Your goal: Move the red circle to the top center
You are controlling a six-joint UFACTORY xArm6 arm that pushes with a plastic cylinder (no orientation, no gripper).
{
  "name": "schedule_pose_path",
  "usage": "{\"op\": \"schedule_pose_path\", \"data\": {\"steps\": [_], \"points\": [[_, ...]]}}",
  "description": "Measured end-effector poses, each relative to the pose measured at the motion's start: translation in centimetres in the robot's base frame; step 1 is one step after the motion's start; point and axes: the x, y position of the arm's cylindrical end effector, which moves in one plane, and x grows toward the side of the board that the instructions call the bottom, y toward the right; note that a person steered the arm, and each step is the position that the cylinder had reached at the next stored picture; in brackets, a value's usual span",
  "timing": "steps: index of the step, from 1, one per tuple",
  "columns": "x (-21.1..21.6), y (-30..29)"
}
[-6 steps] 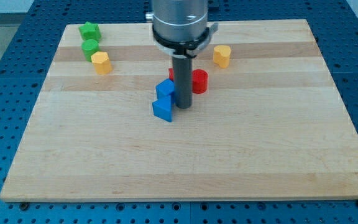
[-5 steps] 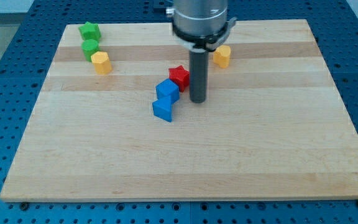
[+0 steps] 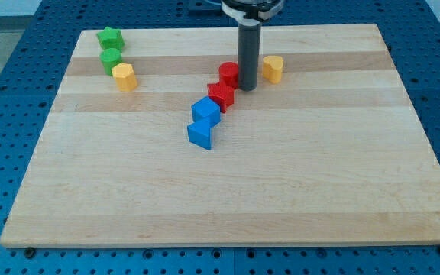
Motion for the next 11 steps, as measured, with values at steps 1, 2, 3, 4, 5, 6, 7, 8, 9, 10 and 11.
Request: {"op": "schedule_pose_path", "data": {"steps": [1, 2, 3, 4, 5, 6, 7, 8, 9, 10, 11], "points": [[1.0, -1.6], [1.4, -3.0], [1.5, -4.7], [1.5, -5.0], [0.7, -4.9], [-0.3, -4.6], [-1.1, -3.6], [-2.8, -3.4], [-3.7, -3.0], [-3.7, -2.1], [-3.8, -1.7]]}}
